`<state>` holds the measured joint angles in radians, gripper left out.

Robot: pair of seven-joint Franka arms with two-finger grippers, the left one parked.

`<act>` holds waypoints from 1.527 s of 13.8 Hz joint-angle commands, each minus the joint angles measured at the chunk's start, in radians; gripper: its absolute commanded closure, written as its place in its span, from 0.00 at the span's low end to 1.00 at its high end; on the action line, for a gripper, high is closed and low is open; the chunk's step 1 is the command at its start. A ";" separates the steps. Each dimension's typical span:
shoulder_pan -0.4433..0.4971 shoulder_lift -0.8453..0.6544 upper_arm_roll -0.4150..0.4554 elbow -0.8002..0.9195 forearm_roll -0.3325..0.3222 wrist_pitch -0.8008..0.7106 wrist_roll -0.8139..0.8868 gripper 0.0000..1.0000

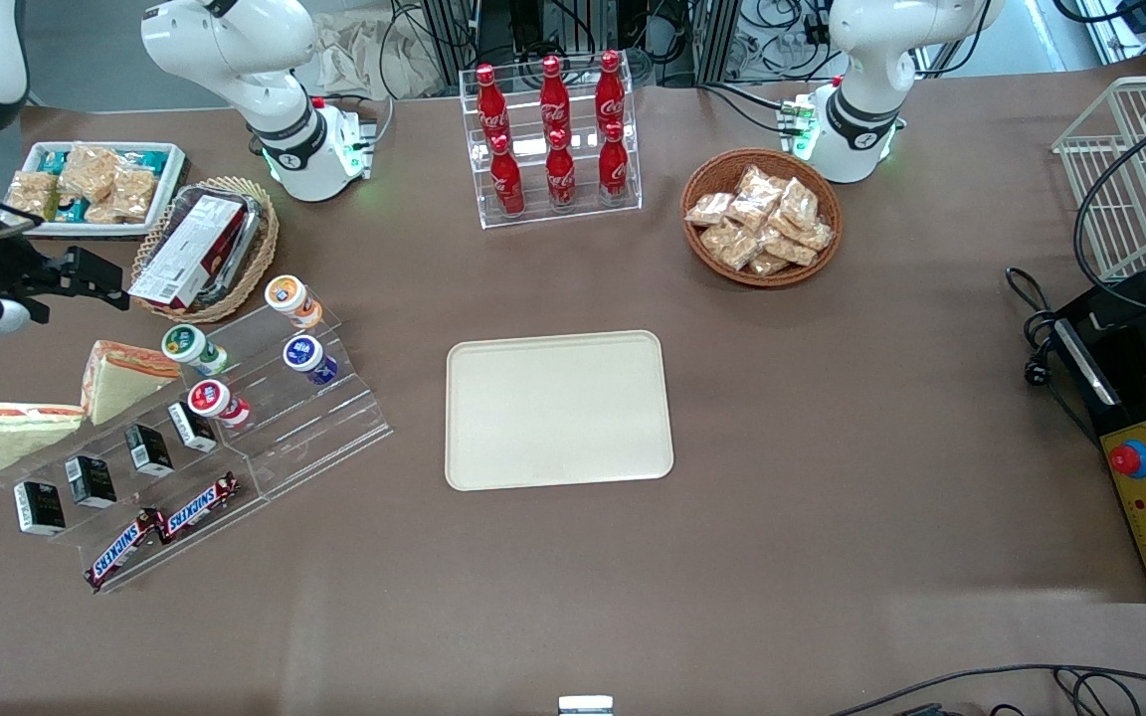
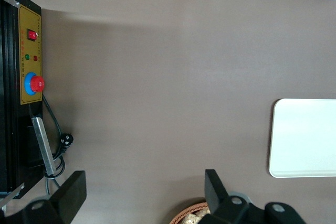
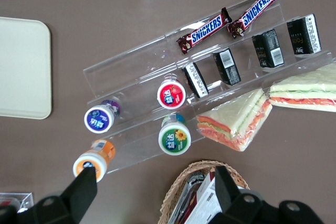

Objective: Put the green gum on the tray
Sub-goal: 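Move the right gripper down over the green-labelled bottle in the acrylic rack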

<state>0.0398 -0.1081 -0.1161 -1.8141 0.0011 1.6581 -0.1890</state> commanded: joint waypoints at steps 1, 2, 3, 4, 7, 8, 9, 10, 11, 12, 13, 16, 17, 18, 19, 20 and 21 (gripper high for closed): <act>-0.005 -0.071 -0.016 -0.172 -0.012 0.128 -0.044 0.00; -0.005 -0.085 -0.019 -0.226 -0.012 0.179 -0.076 0.00; -0.005 -0.096 -0.019 -0.275 -0.012 0.227 -0.087 0.00; -0.005 -0.101 -0.019 -0.316 -0.012 0.264 -0.087 0.00; -0.005 -0.108 -0.019 -0.416 -0.012 0.368 -0.089 0.00; -0.006 -0.107 -0.020 -0.448 -0.012 0.409 -0.095 0.00; -0.008 -0.105 -0.025 -0.474 -0.012 0.451 -0.125 0.00; -0.006 -0.101 -0.045 -0.494 -0.012 0.485 -0.142 0.00; -0.006 -0.096 -0.056 -0.513 -0.012 0.511 -0.150 0.00; -0.005 -0.096 -0.057 -0.533 -0.012 0.535 -0.151 0.00; -0.006 -0.094 -0.057 -0.544 -0.012 0.551 -0.153 0.00; -0.006 -0.082 -0.059 -0.571 -0.010 0.601 -0.153 0.00; -0.006 -0.075 -0.059 -0.579 -0.009 0.621 -0.153 0.00; -0.006 -0.067 -0.059 -0.585 -0.006 0.635 -0.152 0.00; -0.006 -0.064 -0.059 -0.590 -0.006 0.643 -0.152 0.01; -0.006 -0.061 -0.059 -0.590 -0.006 0.646 -0.152 0.05; -0.006 -0.056 -0.059 -0.590 -0.006 0.646 -0.150 0.21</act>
<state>0.0378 -0.1662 -0.1751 -2.3905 0.0011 2.2756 -0.3338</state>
